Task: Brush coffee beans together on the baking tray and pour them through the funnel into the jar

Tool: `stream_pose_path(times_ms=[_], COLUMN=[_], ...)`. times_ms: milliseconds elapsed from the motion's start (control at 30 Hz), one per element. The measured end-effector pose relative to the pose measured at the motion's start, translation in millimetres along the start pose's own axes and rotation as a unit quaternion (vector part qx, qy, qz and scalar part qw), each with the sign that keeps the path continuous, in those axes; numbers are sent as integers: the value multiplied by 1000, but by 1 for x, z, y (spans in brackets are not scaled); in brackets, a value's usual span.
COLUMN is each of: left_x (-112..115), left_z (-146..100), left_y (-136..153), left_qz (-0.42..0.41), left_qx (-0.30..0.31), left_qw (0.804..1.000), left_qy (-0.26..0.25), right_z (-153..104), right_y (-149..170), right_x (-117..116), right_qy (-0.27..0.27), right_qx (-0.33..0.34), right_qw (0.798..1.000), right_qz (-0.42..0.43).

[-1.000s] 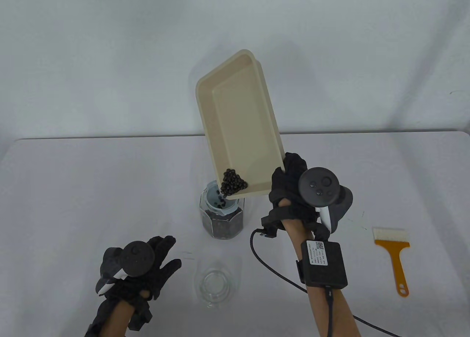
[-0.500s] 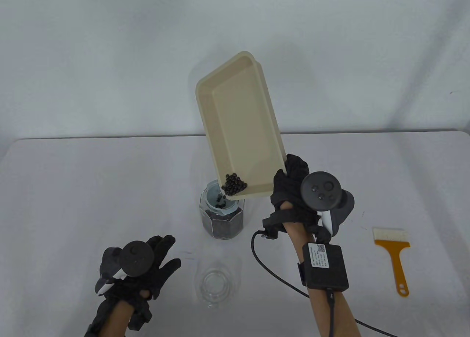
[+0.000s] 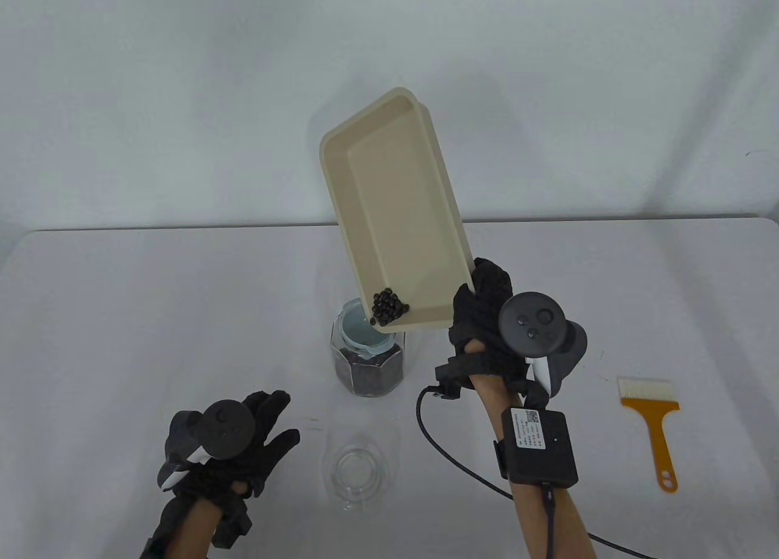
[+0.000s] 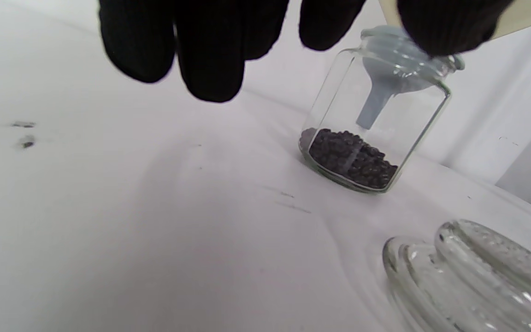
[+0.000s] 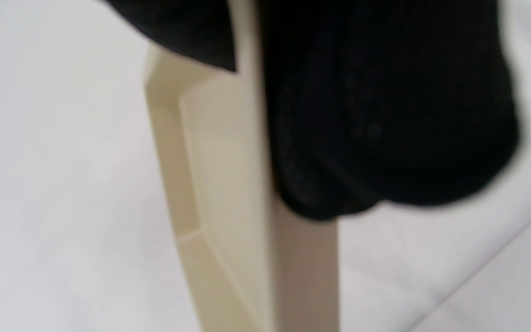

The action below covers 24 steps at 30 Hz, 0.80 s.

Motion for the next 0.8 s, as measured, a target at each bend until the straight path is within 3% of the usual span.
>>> stream_pose_path(times_ms=[800], left_x=[0], left_z=[0], left_y=[0], left_qz=[0], left_qx=[2], left_qw=[1000], left_qy=[1], right_z=[-4], right_y=[-32], right_x=[5], right_qy=[18], right_qx=[97], right_qw=[995], right_qz=[-25])
Point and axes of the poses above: the tracker on the back of each hand, its own y axis roughly to the little-finger side, its own z axis roughly from the wrist to the fingertips, x = y × z, the point moved 5 cm from there along z, roughly from the wrist to the fingertips, and after that the axes turned 1 degree about -x, right-handed, at the moved point
